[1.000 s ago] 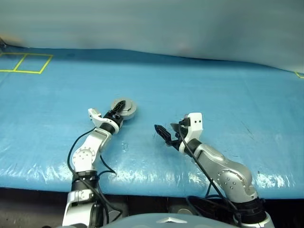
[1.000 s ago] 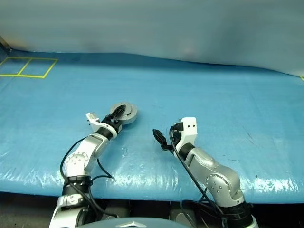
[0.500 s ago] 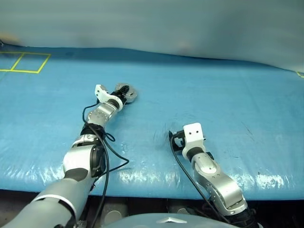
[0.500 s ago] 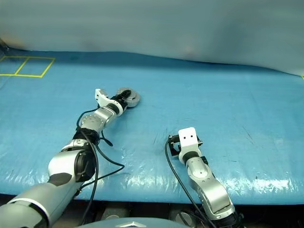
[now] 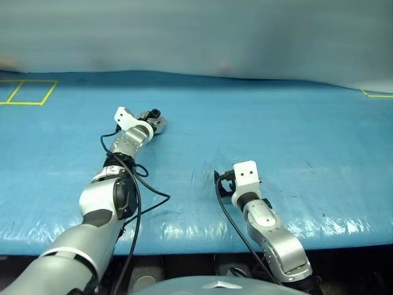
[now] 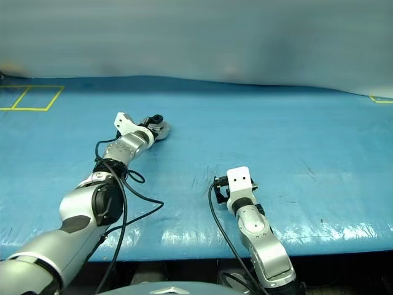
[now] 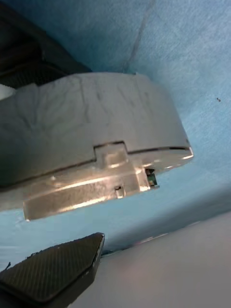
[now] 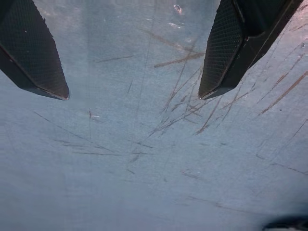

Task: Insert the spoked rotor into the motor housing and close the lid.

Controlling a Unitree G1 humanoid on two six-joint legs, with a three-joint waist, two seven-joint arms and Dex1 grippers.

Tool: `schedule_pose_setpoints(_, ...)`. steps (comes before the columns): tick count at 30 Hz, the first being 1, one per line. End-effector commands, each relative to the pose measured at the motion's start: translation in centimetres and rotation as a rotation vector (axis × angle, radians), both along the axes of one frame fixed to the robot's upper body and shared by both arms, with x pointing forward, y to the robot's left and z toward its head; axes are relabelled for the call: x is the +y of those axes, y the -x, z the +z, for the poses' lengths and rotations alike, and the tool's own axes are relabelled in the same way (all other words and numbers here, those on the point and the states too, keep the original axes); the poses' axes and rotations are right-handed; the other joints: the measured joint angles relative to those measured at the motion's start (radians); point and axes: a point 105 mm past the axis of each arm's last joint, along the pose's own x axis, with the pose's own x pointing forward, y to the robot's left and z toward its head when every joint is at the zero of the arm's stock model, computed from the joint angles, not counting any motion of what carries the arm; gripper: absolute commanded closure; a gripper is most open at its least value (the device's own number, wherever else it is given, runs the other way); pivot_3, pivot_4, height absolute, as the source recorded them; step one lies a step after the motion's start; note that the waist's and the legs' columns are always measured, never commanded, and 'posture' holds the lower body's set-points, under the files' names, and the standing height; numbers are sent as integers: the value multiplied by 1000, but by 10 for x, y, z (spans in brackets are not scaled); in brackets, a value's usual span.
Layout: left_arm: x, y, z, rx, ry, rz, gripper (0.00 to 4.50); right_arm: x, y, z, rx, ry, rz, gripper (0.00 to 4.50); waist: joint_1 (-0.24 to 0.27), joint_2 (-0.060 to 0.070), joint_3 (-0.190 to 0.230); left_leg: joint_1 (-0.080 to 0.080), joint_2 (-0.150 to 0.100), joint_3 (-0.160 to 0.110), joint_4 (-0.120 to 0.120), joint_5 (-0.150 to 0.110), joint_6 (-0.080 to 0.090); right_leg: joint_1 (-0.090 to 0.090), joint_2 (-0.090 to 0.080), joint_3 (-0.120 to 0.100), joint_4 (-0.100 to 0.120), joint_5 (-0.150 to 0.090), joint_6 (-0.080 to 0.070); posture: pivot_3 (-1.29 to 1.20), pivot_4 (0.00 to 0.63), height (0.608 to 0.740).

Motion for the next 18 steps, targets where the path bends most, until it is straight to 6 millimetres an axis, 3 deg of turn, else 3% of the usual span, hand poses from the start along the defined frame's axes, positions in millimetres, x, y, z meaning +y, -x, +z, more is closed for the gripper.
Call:
schedule_pose_setpoints(1,32,45,-73,286,-43,58,26,5,-5,10,-33,-10,27,0,-9,0,-2,1,0,0,0,-1,-1,1,0,0,0,0,0,0,150,740)
schedule_pose_setpoints(5,45,73,-90,359,-67,5,26,9,-8,14,-39,-33,48,0,-35,2,-10,15,1,1,-1,-5,-7,6,-1,0,0,-1,-2,0,150,740)
schedule_pose_setpoints(11,48,131,-98,427,-154,-171,26,13,-10,13,-28,-44,96,0,-43,10,-28,18,2,2,-5,-9,-9,7,-1,1,0,-6,-4,0,150,740)
schedule_pose_setpoints(15,45,155,-87,371,-352,-333,26,15,-13,14,-32,-44,115,0,-38,12,-29,24,1,3,-7,-13,-9,10,-1,3,0,-10,-6,0,150,740)
schedule_pose_setpoints(18,32,154,-49,53,-554,-398,26,18,-14,20,-73,-55,149,0,-34,12,-27,24,1,3,-8,-15,-11,7,-2,4,-1,-10,-6,0,150,740)
